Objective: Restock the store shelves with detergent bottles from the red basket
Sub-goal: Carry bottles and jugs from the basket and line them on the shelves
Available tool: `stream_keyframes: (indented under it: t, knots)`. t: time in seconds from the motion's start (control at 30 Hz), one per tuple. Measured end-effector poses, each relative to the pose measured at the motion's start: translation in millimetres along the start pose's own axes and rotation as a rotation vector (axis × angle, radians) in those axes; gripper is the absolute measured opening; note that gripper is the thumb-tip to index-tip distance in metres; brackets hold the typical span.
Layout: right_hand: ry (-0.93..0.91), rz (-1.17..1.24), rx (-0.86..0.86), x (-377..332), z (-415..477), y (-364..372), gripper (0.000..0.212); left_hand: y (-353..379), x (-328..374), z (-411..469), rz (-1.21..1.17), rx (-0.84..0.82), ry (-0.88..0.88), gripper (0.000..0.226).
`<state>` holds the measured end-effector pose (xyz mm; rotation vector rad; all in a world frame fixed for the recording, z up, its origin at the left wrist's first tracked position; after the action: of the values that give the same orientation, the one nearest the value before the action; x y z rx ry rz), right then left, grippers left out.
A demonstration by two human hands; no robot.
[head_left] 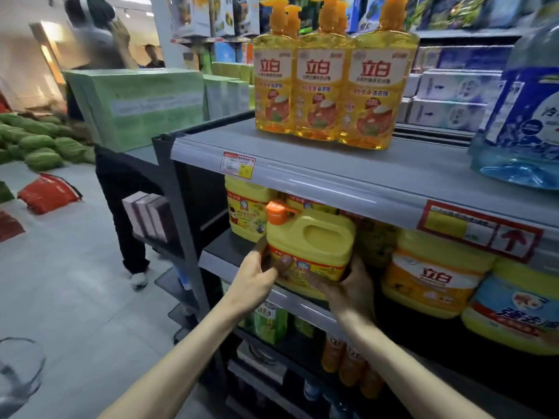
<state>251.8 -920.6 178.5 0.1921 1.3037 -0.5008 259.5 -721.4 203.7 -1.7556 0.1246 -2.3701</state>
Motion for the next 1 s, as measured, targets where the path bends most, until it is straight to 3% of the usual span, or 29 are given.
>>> stream_keyframes:
  t: [0.5,0.73,0.9,1.0]
  knots:
    - [0.034,-0.114,0.203,7.8,24.8,49.2,0.072,-4.4,-27.9,74.8,-0.112,-0.04,-0.003,0.036]
    - [0.1,-0.109,0.112,13.5,8.9,49.6,0.075,-6.8,-42.8,71.5,-0.116,-0.06,-0.056,0.059]
    - [0.231,-0.068,0.119,41.8,-25.3,50.0,0.099,-19.1,-65.0,51.9,-0.074,-0.063,-0.107,0.05]
    - [0.236,-0.038,0.073,48.4,-31.2,52.7,0.096,-21.5,-69.8,43.6,-0.083,-0.089,-0.097,0.059]
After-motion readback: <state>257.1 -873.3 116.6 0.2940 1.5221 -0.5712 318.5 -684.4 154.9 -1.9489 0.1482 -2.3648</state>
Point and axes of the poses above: each hand's wrist, its own z-axis towards the middle knuckle, its own y-axis out of the palm, x = y × z, the point moved 5 cm from there along z, towards the middle knuckle, and after that the axes turned 9 degrees about x, right-handed, at the moved point
